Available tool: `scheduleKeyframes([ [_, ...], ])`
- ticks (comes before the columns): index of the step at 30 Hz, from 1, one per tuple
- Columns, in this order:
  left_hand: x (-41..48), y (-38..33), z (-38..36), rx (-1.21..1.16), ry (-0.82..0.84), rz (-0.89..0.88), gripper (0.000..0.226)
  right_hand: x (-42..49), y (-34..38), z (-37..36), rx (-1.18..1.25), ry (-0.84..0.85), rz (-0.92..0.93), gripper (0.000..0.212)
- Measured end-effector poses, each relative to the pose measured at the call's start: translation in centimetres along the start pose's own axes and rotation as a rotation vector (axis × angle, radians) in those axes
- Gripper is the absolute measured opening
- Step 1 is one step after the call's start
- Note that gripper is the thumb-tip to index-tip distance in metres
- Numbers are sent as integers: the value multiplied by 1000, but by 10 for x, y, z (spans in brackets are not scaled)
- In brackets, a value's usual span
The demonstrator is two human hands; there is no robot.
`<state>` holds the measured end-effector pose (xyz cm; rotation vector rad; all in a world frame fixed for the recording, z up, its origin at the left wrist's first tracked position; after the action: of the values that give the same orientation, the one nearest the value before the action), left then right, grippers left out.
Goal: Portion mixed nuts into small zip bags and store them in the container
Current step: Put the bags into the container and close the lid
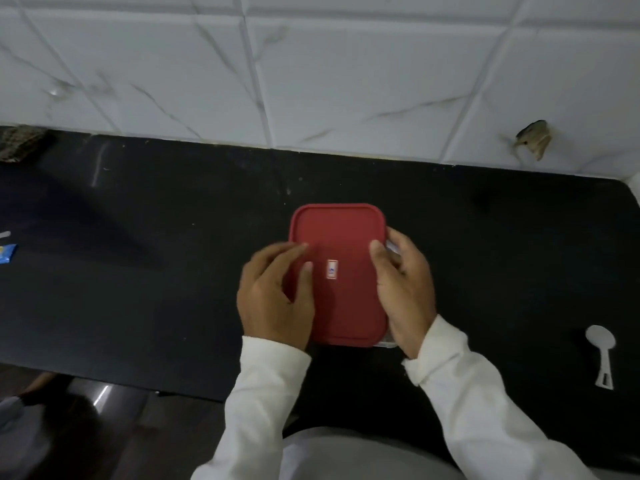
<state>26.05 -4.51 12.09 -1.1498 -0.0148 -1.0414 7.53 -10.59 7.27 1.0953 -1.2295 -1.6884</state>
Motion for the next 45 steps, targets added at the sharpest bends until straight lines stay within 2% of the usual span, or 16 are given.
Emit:
scheduleKeyframes([
  [2,-1,18,-15,109,73,74,34,9,-13,25,13,-69,-39,21],
  [5,-15,37,-47,14,293,362,27,17,-34,44,-9,-105,-90,21],
  [7,-24,42,-60,-27,323,478,19,20,-48,48,-58,-143,-93,23],
  [10,-32,46,-69,-29,294,532,16,27,-65,56,-146,-246,-108,32],
  [22,-30,49,-80,127,188,259,21,55,-76,39,-272,-245,-52,31],
  [31,-35,60,-91,91,175,240,18,51,-79,39,-362,-276,19,37],
  [37,-34,56,-98,61,126,142,15,45,-74,32,-432,-326,137,40],
  [41,-26,56,-102,113,214,118,21,45,-69,23,-517,-268,216,44],
  [43,-21,50,-109,261,334,54,36,44,-56,18,-629,-239,367,49],
  [45,-15,38,-121,353,437,-63,52,44,-47,6,-793,-158,502,63],
])
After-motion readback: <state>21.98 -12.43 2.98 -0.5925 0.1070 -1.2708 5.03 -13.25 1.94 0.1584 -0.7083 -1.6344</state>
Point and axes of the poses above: each hand's wrist, its own x-axis towards the middle knuckle, its own z-axis out of the back of the hand, y = z × x, the point moved 8 cm from there along x, towards the middle knuckle, and after that the axes turned 14 degrees about -y, right-handed, at the moved point
